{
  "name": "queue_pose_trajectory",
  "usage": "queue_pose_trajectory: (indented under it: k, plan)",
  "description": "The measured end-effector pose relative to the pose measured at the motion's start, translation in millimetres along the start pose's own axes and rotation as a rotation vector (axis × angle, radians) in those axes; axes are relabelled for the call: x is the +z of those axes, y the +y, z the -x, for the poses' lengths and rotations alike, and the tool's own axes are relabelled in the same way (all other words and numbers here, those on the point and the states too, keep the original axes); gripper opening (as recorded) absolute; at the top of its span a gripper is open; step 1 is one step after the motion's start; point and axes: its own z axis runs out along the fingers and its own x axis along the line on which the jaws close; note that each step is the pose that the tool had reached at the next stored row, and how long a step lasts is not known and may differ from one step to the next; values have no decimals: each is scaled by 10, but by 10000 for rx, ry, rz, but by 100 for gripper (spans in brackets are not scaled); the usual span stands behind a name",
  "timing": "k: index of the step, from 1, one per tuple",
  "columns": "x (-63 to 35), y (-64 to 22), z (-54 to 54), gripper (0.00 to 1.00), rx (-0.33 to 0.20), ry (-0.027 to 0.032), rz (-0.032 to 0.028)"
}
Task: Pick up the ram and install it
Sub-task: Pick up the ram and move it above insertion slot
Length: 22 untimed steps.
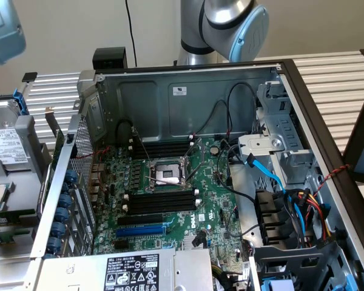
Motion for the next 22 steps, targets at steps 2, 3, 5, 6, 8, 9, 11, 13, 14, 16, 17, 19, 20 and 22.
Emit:
queue_pose_trajectory:
  k: [2,3,5,6,8,9,11,13,14,16,17,19,20,22]
  plan:
    - [0,0,0,18,0,0,0]
    - [0,0,0,18,0,0,0]
    - [0,0,0,15,1,-1,0]
    - [0,0,0,15,0,0,0]
    - [0,0,0,12,0,0,0]
    - [0,0,0,12,0,0,0]
    - [0,0,0,12,0,0,1]
    - [0,0,0,12,0,0,0]
    - [0,0,0,12,0,0,0]
    - [0,0,0,12,0,0,0]
    - [0,0,0,12,0,0,0]
    - [-12,0,0,12,0,-1,-2]
    - [-28,0,1,12,0,-1,-1]
    - [-75,1,1,12,1,0,0]
